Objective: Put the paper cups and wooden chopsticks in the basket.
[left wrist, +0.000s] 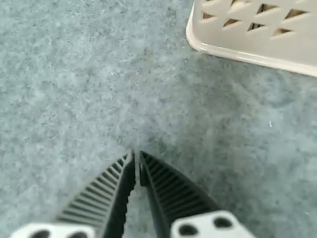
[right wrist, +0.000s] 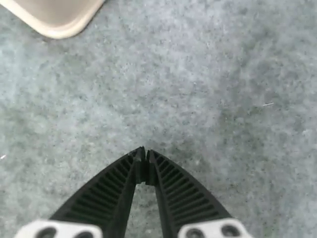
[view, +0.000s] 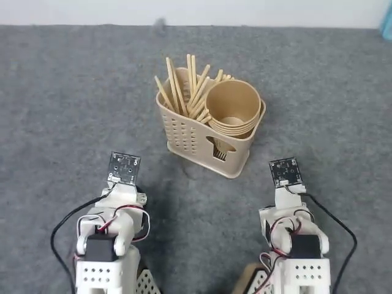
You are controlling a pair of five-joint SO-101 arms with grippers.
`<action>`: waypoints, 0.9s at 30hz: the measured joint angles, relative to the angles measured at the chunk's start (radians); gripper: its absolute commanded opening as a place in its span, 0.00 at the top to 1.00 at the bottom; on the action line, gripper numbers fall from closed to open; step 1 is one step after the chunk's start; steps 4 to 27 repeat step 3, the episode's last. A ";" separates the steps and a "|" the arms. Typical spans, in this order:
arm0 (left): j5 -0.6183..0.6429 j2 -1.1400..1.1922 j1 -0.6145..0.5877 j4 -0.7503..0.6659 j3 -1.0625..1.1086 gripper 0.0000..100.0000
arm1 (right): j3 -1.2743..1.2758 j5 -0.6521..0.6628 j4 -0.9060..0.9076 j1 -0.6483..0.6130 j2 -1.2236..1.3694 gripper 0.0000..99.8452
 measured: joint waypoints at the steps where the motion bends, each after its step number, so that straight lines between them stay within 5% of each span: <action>1: 0.000 0.000 0.000 0.000 0.000 0.99 | 0.000 0.000 0.000 0.000 0.000 0.99; 27: 0.000 0.000 0.000 0.000 0.000 0.99 | 0.000 0.000 0.000 0.000 0.000 0.99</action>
